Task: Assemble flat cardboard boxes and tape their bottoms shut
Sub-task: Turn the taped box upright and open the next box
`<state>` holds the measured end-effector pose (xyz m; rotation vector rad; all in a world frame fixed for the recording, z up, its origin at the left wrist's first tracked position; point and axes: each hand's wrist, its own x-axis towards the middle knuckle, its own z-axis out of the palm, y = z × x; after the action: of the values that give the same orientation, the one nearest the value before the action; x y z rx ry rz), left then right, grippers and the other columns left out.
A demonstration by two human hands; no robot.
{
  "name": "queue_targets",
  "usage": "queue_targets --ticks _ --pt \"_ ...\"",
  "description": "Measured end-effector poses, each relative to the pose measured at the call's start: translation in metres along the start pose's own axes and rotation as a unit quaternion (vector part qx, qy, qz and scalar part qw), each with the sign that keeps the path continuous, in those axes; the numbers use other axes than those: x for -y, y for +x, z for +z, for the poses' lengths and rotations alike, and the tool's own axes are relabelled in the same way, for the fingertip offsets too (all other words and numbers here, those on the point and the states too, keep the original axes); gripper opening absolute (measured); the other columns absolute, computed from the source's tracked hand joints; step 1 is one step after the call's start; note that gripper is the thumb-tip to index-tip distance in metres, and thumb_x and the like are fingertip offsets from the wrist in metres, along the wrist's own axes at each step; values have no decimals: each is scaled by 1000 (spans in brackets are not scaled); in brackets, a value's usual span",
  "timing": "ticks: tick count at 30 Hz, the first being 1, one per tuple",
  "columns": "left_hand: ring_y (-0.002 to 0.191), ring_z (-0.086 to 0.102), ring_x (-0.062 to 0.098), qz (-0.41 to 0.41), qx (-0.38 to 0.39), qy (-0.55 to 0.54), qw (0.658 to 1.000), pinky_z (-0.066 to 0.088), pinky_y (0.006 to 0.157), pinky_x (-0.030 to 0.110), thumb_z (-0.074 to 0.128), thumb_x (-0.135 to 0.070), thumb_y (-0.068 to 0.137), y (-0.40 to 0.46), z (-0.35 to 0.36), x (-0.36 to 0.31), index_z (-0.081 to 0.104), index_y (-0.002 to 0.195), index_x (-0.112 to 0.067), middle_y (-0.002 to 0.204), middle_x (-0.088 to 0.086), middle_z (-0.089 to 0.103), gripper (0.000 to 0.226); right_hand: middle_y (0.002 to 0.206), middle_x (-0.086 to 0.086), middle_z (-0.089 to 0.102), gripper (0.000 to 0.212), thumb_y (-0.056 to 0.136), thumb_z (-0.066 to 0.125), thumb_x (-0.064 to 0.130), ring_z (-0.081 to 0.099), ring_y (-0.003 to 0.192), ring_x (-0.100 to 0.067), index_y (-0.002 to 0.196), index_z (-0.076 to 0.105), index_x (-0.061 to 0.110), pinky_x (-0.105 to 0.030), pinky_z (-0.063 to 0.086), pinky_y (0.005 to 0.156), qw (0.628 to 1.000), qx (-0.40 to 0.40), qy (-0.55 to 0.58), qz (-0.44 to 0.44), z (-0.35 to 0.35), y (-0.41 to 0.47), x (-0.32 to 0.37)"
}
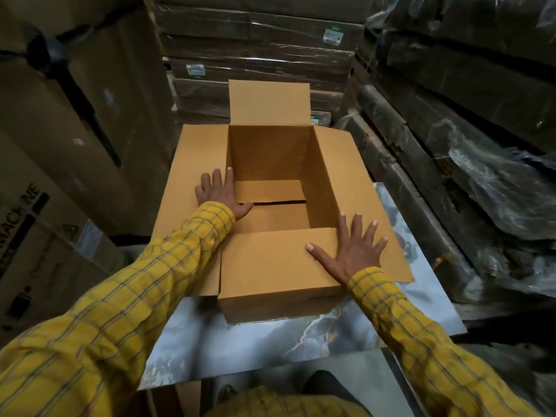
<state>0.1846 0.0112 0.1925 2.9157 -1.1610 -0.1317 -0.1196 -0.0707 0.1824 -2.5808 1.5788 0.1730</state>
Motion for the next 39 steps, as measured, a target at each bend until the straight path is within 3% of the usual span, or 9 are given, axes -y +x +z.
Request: queue_targets --ticks 2,6,13,19,25,31,35,37,39 --pt "137 23 37 12 -28 62 998 30 109 46 62 -72 74 5 -4 -1 15 155 -23 151 10 24 105 167 -13 -14 129 58 3 106 -13 150 -49 159 -14 28 -72 2 116 1000 16 -10 -6 -5 5 2" --pt "135 27 35 23 -46 47 998 29 110 47 66 -61 78 27 -11 -6 23 153 -21 148 11 29 96 166 -12 -22 134 56 10 108 -20 149 -47 158 -19 25 -71 -4 116 998 54 8 -38 -19 48 13" --pt "153 -9 30 -10 -1 22 1000 4 123 49 55 -69 82 46 9 -11 3 158 -15 166 11 -8 106 165 -10 -26 130 65 23 102 -23 150 -41 158 -20 22 -65 -7 118 994 65 15 -82 -39 175 51" --pt "153 -11 31 7 -5 82 997 -1 124 49 46 -77 81 51 17 -10 -5 158 -9 165 12 -15 114 166 -10 -21 132 68 29 99 -18 153 -32 158 -17 14 -60 -7 122 994 52 47 -89 -50 263 78" --pt "152 -16 30 4 8 116 993 -3 124 49 42 -80 81 52 18 -10 -16 156 -6 164 13 -22 120 169 -11 -7 135 73 72 71 -4 156 -30 159 -13 10 -48 0 126 979 36 170 -104 -77 328 99" --pt "152 -16 30 12 4 121 993 0 124 49 43 -79 80 52 18 -8 -16 155 -5 163 14 -22 121 166 -13 18 143 62 82 67 21 151 -39 160 -12 22 -53 23 122 879 65 472 -12 -96 377 104" --pt "152 -18 30 12 11 123 992 -1 124 48 44 -79 81 52 16 -9 -19 154 -5 162 15 -25 122 163 -14 29 119 75 71 71 35 146 -32 161 10 17 -47 31 119 777 69 625 -18 -101 379 100" --pt "151 -19 31 7 14 119 993 -2 124 48 44 -80 80 52 15 -10 -20 154 -4 162 16 -26 124 134 -12 63 93 79 54 83 66 115 -21 144 51 16 -39 55 95 698 84 711 -20 -104 375 97" --pt "151 -19 32 0 18 113 993 -1 124 48 45 -80 79 52 14 -10 -20 153 -3 161 17 -26 126 89 -3 73 61 96 34 72 71 72 -10 103 68 21 -24 57 65 662 40 748 -28 -100 376 90"
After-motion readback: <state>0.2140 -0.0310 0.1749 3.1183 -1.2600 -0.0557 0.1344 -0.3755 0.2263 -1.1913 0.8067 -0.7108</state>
